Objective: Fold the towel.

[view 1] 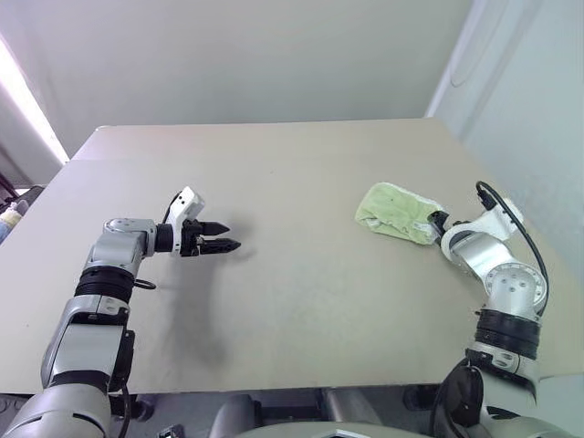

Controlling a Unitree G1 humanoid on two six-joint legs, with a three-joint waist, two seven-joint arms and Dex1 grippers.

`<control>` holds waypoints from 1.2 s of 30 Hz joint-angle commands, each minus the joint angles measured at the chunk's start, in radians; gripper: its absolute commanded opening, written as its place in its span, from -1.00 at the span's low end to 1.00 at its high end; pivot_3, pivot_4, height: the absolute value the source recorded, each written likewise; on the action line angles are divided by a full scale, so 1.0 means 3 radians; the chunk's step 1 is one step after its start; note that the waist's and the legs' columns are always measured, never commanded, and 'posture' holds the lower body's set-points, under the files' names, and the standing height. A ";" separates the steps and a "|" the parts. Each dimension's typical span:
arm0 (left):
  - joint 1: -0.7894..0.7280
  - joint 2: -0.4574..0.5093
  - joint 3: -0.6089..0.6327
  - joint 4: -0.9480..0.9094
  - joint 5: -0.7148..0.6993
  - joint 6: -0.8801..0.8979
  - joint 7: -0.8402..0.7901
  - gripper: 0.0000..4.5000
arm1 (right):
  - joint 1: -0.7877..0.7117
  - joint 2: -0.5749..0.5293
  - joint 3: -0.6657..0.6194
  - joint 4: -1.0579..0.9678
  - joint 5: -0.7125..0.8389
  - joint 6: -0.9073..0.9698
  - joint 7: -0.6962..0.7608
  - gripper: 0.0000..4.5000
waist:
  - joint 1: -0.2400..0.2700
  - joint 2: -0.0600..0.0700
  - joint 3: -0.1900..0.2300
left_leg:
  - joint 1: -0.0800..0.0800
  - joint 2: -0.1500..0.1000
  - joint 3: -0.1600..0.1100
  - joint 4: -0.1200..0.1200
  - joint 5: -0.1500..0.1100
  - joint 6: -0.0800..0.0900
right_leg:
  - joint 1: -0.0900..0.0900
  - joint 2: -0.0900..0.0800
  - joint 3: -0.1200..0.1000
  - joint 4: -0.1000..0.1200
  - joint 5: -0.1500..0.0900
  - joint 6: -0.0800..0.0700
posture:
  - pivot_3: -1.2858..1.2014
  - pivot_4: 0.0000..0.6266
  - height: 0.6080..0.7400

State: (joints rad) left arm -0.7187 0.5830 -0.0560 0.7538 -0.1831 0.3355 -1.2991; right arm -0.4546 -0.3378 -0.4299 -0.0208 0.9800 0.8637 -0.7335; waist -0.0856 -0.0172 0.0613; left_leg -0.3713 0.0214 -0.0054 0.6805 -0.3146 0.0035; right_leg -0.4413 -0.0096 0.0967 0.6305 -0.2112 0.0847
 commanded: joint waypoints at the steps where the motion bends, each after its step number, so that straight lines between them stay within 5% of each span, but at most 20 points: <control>1: -0.0114 0.0028 0.0052 0.0001 -0.0020 -0.0038 -0.0024 0.61 | -0.0116 -0.0226 0.0199 -0.0254 -0.0174 0.0035 0.0573 0.98 | -0.0004 0.0001 0.0000 | 0.0001 0.0000 0.0000 0.0000 0.0000 0.0000 | 0.0001 0.0001 0.0000 0.0000 0.0000 0.0000 | 0.03 -1.00 0.57; 7: -0.0090 0.0091 0.0101 -0.0100 -0.0081 0.0014 -0.0097 0.61 | 0.0192 -0.0892 0.0917 -0.0546 -0.0700 -0.0334 0.2435 0.98 | -0.0031 0.0000 -0.0001 | -0.0001 -0.0002 -0.0001 0.0003 0.0000 0.0000 | 0.0002 -0.0001 -0.0001 -0.0004 0.0000 0.0004 | 0.03 -1.00 0.57; 14: -0.0019 0.0114 0.0123 -0.0146 -0.0081 -0.0016 -0.0037 0.61 | 0.0003 -0.0842 0.1079 0.0462 -0.1349 -0.0944 0.3199 0.98 | -0.0034 -0.0003 -0.0001 | 0.0001 -0.0005 0.0002 0.0010 0.0000 0.0000 | 0.0006 -0.0003 0.0000 -0.0004 0.0002 0.0005 | 0.03 -1.00 0.57; 29: 0.0361 0.0136 0.0214 -0.0675 -0.0146 0.0006 0.0259 0.61 | -0.0433 -0.0301 0.1314 0.2057 -0.2499 -0.1766 0.3321 0.98 | -0.0046 -0.0003 -0.0001 | 0.0012 -0.0008 0.0000 0.0010 0.0000 -0.0001 | 0.0015 -0.0004 0.0002 0.0000 0.0011 0.0012 | 0.03 -1.00 0.57; 36: 0.0246 0.0131 0.0237 -0.0480 -0.0135 -0.0111 0.0293 0.61 | -0.0266 -0.0546 0.1003 0.1053 -0.2275 -0.1506 0.3606 0.98 | -0.0044 -0.0001 0.0000 | 0.0052 -0.0009 0.0000 0.0008 0.0000 -0.0001 | 0.0049 -0.0004 0.0002 -0.0001 -0.0002 0.0014 | 0.03 -1.00 0.57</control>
State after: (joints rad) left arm -0.6244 0.6144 -0.0110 0.6034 -0.2099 0.3200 -1.2137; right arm -0.5286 -0.4670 -0.0766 0.4393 0.2509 0.3852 0.3092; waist -0.0987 -0.0175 0.0614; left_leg -0.3558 0.0188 -0.0056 0.6827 -0.3145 0.0034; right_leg -0.4267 -0.0106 0.0975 0.6304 -0.2118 0.0890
